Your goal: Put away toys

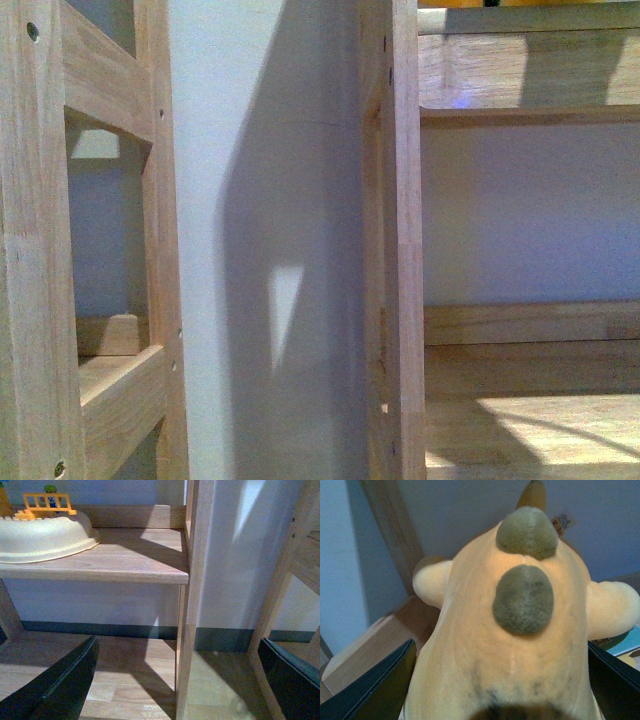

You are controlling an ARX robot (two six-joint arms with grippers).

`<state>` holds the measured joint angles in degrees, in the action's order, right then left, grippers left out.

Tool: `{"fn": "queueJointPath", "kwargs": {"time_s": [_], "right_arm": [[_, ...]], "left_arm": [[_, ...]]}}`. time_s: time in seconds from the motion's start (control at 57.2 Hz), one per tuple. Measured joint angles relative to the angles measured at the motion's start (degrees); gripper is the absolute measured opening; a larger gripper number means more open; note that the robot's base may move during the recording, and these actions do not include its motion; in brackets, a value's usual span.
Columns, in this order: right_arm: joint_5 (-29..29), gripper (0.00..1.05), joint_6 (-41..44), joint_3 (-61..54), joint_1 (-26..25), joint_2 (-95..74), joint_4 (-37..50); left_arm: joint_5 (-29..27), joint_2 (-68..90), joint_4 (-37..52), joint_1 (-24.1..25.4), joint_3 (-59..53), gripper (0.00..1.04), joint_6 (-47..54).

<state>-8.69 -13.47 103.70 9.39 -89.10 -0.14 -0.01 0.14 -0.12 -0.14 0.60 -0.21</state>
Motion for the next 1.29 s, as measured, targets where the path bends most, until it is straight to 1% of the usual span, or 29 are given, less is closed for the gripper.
{"fn": "queueJointPath", "kwargs": {"time_s": [0.437,0.542,0.717,0.752,0.787,0.909,0.997,1.294], "right_arm": [[0.76,0.98,0.85,2.64,-0.96,3.23,0.15],[-0.92,0.98,1.75,0.48,-0.94,6.16,1.49],[-9.03,0.98,5.84,-10.32,-0.72,16.22,6.03],[-11.34,0.98,7.48,-14.95,-0.81,20.22,7.93],[-12.17,0.98,8.28,-17.68,-1.03,22.58,8.90],[-12.70,0.98,10.34,-25.88,-2.32,30.01,10.27],[-10.58,0.98,11.67,-34.23,-4.46,38.21,9.92],[-8.68,0.98,13.99,-52.76,-7.23,56.30,8.92]], "left_arm": [[0.00,0.00,0.00,0.00,0.00,0.98,0.00],[0.00,0.00,0.00,0.00,0.00,0.98,0.00],[0.00,0.00,0.00,0.00,0.00,0.98,0.00],[0.00,0.00,0.00,0.00,0.00,0.98,0.00],[0.00,0.00,0.00,0.00,0.00,0.98,0.00],[0.00,0.00,0.00,0.00,0.00,0.98,0.00],[0.00,0.00,0.00,0.00,0.00,0.98,0.00],[0.00,0.00,0.00,0.00,0.00,0.98,0.00]]}}
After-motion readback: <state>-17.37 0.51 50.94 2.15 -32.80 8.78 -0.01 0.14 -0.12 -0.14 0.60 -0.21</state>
